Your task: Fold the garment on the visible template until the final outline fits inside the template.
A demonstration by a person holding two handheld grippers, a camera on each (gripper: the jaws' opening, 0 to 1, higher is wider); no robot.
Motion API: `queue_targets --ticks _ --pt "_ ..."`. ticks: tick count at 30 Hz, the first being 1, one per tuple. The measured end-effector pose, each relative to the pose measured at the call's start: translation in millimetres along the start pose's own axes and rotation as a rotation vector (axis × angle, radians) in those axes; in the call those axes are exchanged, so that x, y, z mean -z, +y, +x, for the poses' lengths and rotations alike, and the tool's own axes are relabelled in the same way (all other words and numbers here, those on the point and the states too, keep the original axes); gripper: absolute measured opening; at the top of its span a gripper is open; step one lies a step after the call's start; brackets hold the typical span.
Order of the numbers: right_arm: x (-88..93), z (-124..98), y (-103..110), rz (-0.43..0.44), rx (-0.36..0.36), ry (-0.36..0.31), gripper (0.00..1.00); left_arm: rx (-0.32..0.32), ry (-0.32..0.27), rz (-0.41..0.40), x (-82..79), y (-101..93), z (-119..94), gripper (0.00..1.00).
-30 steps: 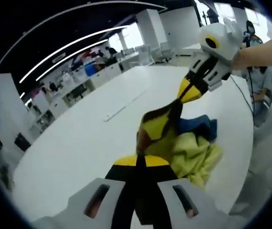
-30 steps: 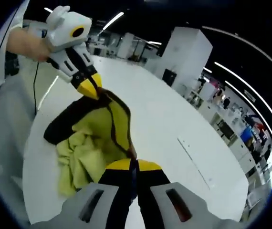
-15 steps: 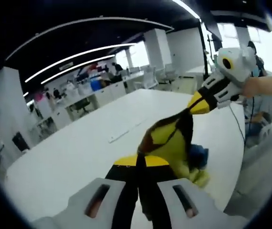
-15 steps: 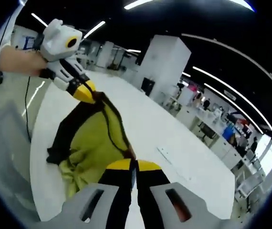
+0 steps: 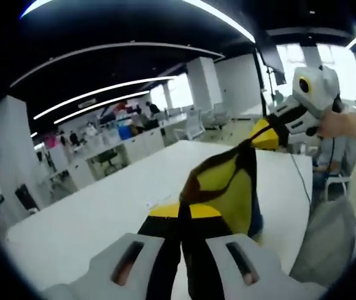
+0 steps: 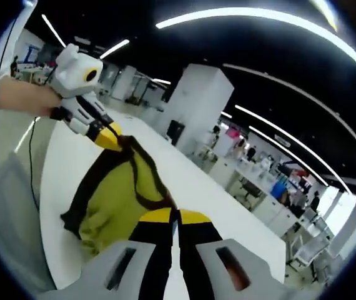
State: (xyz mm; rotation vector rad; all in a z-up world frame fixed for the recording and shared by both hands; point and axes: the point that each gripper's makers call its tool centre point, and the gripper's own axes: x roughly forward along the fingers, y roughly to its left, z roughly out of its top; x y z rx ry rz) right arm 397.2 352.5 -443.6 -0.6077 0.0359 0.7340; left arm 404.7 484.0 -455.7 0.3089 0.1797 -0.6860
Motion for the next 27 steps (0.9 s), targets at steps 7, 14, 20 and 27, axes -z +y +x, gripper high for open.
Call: queue_targets --ticks 7,14,20,27 --pt "-31.0 -20.1 -8.1 -0.057 0.05 -0.037 0.02 -0.008 -0.054 0.007 -22.7 -1.1 -14.8 0.0" --pt "-54.6 -35.2 -12.9 -0.091 0.085 -0.068 0.02 -0.02 -0.101 0.028 -44.9 -1.4 -29.2 0.0" --pt "-79.6 -48.4 -15.2 -0.144 0.112 -0.095 0.02 -0.042 -0.151 0.037 -65.7 -0.8 -45.6 0.0" --pt "-104.7 -62.6 -16.2 -0.17 0.14 -0.137 0.02 -0.063 -0.196 0.05 -86.1 0.3 -63.4 0.0"
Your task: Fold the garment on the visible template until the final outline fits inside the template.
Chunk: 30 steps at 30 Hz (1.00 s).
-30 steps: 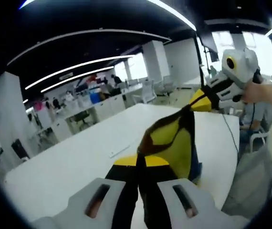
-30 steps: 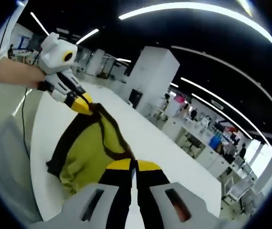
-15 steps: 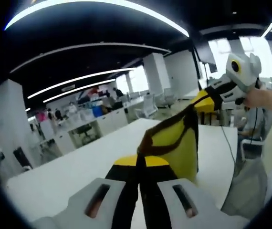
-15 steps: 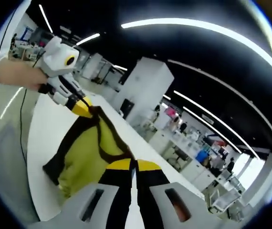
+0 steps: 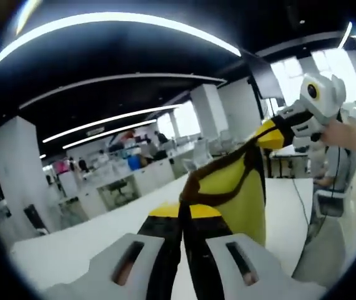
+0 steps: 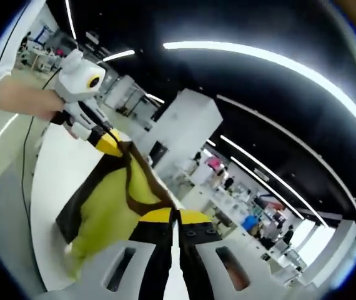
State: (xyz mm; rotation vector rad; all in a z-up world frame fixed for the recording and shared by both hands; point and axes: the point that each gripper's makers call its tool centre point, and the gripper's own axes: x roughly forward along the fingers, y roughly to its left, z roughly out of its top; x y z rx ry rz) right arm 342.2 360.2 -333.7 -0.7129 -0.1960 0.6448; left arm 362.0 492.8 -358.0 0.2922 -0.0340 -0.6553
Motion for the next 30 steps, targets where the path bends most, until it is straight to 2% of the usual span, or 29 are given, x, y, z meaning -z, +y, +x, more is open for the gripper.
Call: queue_targets --ticks 12,22,26,30 --pt "-36.6 -23.3 -9.8 -0.066 0.054 -0.041 0.02 -0.004 -0.054 0.027 -32.2 -5.1 -18.9 0.0" --pt "-70.9 -43.4 -23.9 -0.098 0.113 -0.098 0.02 -0.001 -0.124 0.053 -67.5 -9.8 -42.1 0.0" --pt "-78.7 -49.2 -24.0 -0.1 0.116 -0.116 0.02 0.008 -0.133 0.048 -74.4 -13.0 -50.9 0.0" --pt "-81.7 -53.4 -19.6 -0.092 0.111 -0.128 0.02 0.018 -0.122 0.026 -71.4 -15.6 -58.0 0.0"
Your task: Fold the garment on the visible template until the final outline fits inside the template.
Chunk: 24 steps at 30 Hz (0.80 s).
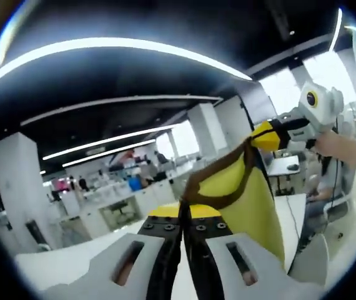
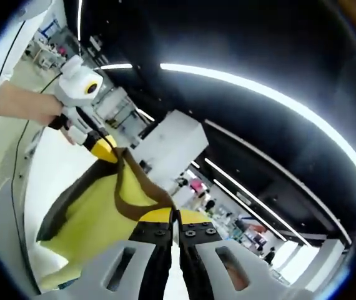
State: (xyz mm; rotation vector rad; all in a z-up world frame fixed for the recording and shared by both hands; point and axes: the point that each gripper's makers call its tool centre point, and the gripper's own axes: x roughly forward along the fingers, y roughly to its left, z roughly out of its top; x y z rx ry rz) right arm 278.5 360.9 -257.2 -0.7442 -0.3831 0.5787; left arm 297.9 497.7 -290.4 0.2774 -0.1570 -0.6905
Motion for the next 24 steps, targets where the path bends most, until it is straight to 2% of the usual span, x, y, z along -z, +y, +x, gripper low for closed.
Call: queue_targets --ticks 8,11,14,17,22,24 --pt "-11.9 -6.6 4.9 0.012 -0.024 -0.026 0.02 0.026 0.033 -0.039 -1.7 -6.0 -14.2 0.0" --pt "-10.7 -4.3 8.4 0.005 -0.06 -0.018 0.02 0.02 0.092 -0.079 4.3 -2.9 -16.0 0.0" --pt "-8.3 -4.4 13.4 -0.009 -0.092 -0.004 0.02 0.044 0.121 -0.133 8.6 -2.2 -13.4 0.0" --pt "10.5 -0.8 18.6 0.011 -0.125 0.032 0.02 0.05 0.156 -0.148 24.7 0.1 -5.3 0.0" --pt "56.9 13.1 38.0 0.07 -0.179 0.119 0.02 0.068 0.247 -0.169 67.9 -0.7 13.7 0.0" --pt "77.2 19.6 46.5 0.133 -0.198 0.145 0.02 0.074 0.275 -0.191 85.4 0.1 22.0 0.0"
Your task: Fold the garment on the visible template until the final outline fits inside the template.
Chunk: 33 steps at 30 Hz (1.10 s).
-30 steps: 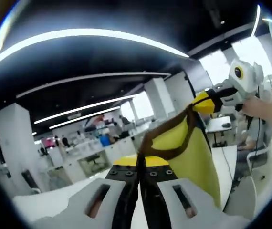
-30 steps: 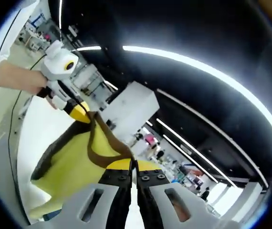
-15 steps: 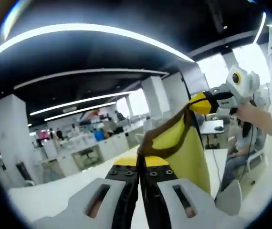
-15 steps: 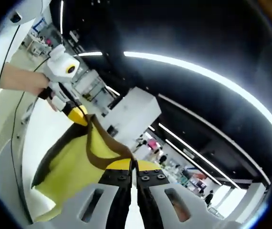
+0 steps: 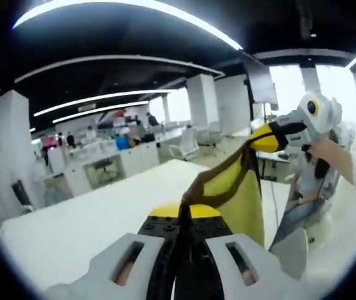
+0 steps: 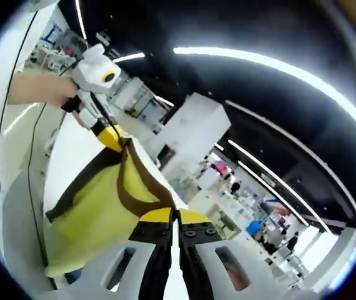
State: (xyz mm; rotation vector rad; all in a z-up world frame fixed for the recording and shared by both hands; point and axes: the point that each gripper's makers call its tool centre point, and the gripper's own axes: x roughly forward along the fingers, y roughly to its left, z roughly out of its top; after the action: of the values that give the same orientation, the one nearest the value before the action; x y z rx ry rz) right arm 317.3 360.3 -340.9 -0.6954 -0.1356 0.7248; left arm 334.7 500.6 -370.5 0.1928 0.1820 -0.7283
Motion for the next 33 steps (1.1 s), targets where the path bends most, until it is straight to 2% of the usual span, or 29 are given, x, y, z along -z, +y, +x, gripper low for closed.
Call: queue_targets --ticks 2,5,6,14,21,33 --pt "20.7 11.6 -3.1 0.042 -0.002 0.018 0.02 -0.001 0.01 -0.003 10.7 7.1 14.4 0.0" --pt "47.8 27.1 -3.4 0.059 -0.017 0.067 0.02 0.001 0.05 -0.031 29.9 16.8 35.2 0.0" --pt "54.4 32.3 -2.9 0.062 -0.022 0.078 0.02 0.003 0.074 -0.066 39.2 20.8 44.0 0.0" --pt "103.5 74.4 1.2 0.083 -0.05 0.166 0.02 0.003 0.155 -0.095 73.4 37.5 81.9 0.0" --pt "137.8 99.7 1.4 0.125 -0.065 0.218 0.02 0.024 0.205 -0.12 92.0 51.2 108.9 0.0" --pt "179.1 131.8 3.1 0.215 -0.068 0.274 0.02 0.038 0.257 -0.189 122.1 71.2 141.5 0.0"
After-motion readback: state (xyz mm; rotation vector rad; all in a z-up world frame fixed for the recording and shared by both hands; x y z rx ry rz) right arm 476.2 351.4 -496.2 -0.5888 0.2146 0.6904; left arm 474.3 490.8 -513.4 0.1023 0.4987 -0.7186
